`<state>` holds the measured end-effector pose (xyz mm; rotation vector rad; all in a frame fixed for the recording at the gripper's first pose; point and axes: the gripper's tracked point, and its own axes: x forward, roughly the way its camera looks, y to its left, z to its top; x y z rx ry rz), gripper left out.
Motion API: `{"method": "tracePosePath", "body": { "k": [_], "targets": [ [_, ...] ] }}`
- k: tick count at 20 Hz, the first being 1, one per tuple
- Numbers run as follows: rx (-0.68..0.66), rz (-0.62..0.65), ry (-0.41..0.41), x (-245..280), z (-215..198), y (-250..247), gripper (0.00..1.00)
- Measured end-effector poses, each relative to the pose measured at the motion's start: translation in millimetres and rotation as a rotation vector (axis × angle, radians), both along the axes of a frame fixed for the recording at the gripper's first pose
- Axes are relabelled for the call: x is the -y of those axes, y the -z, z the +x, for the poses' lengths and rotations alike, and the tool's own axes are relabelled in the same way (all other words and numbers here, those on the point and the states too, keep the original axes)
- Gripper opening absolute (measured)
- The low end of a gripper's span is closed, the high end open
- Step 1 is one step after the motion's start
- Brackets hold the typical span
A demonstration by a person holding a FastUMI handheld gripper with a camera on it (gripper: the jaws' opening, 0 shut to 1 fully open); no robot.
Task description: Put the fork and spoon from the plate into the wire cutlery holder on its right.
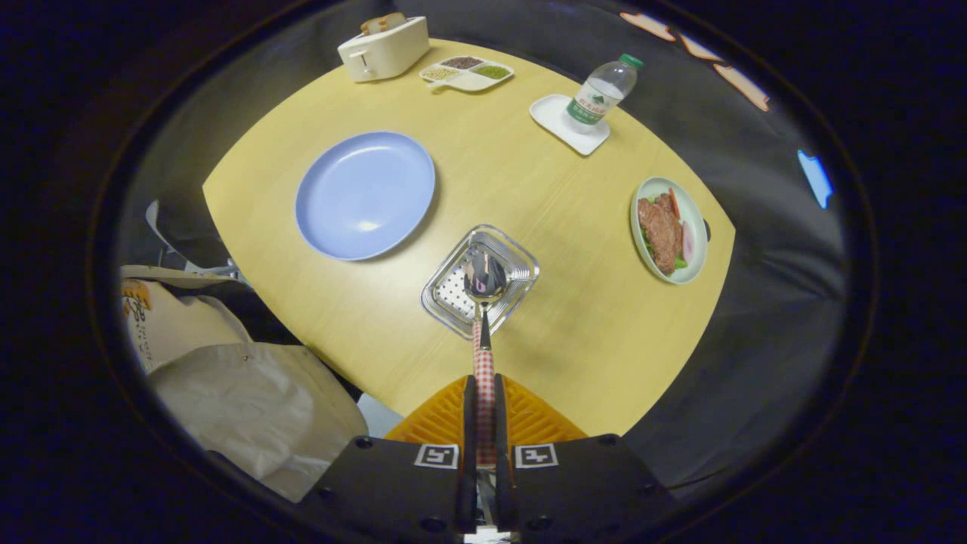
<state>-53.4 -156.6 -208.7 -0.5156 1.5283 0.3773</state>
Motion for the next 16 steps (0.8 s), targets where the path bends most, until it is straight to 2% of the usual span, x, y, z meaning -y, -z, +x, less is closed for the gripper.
{"method": "tracePosePath", "body": {
  "k": [7,8,13,16],
  "targets": [
    [-0.035,-0.016,-0.007,-4,6,1,0.13],
    [-0.032,-0.014,-0.005,-5,8,0,0.17],
    [-0.008,0.001,0.001,-11,15,-3,0.21],
    [0.033,0.031,0.025,-15,19,-7,0.54]
  ]
}}
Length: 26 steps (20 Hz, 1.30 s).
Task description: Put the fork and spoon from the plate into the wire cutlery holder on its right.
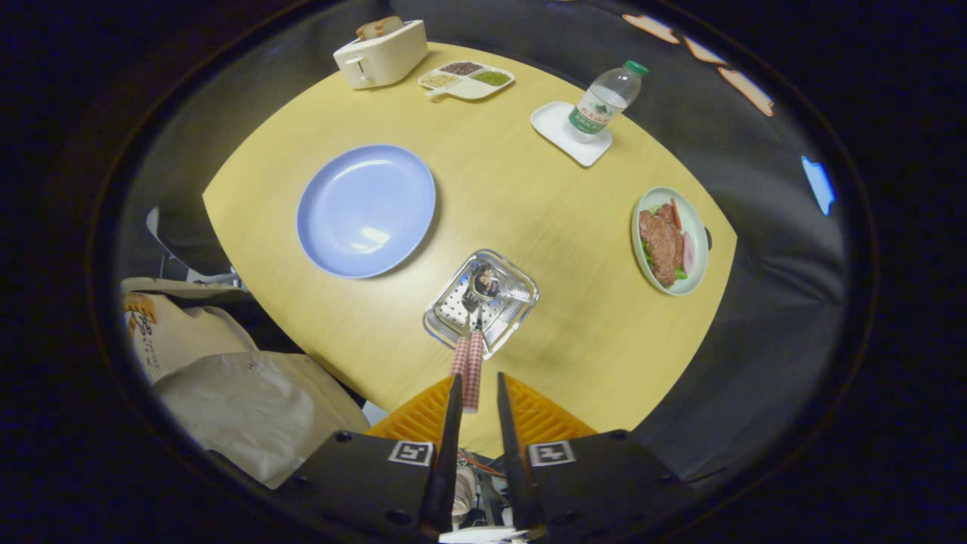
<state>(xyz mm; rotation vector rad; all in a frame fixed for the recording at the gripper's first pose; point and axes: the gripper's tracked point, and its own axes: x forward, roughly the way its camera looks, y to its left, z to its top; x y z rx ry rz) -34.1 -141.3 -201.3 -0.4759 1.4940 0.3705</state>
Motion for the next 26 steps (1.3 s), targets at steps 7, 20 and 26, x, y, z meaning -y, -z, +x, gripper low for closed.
{"method": "tracePosePath", "body": {
  "k": [7,20,26],
  "targets": [
    [0.295,0.166,0.179,-35,35,-25,0.98],
    [1.033,0.329,0.433,-57,39,-110,0.99],
    [1.333,0.337,0.494,-65,31,-151,0.99]
  ]
}}
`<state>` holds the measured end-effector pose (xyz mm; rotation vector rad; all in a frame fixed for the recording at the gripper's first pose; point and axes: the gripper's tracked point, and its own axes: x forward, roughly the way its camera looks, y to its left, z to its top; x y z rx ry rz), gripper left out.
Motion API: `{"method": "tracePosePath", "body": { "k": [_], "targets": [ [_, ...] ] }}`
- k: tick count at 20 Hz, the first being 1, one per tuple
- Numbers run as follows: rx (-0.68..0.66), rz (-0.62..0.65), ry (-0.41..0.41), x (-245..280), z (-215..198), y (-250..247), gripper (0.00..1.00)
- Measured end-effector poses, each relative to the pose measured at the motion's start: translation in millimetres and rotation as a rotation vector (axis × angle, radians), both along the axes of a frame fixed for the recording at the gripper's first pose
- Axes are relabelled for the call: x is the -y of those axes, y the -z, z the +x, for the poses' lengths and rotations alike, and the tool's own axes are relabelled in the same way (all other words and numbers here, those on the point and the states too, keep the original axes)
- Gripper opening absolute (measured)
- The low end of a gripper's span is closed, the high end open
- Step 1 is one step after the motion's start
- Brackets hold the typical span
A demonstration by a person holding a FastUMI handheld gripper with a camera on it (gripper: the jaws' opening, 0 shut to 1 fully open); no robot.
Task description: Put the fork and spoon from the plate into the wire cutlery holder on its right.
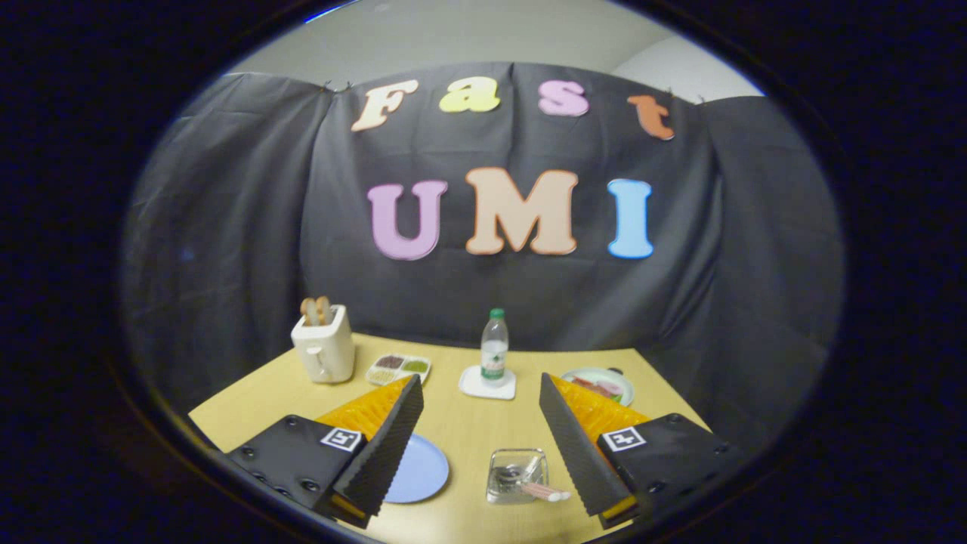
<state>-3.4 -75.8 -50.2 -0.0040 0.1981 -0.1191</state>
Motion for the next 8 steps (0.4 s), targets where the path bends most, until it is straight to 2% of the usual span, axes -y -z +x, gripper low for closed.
{"method": "tracePosePath", "body": {
  "k": [1,8],
  "targets": [
    [0.029,0.004,0.017,0,0,-6,0.99],
    [0.073,0.035,-0.001,-13,1,-17,0.99]
  ]
}}
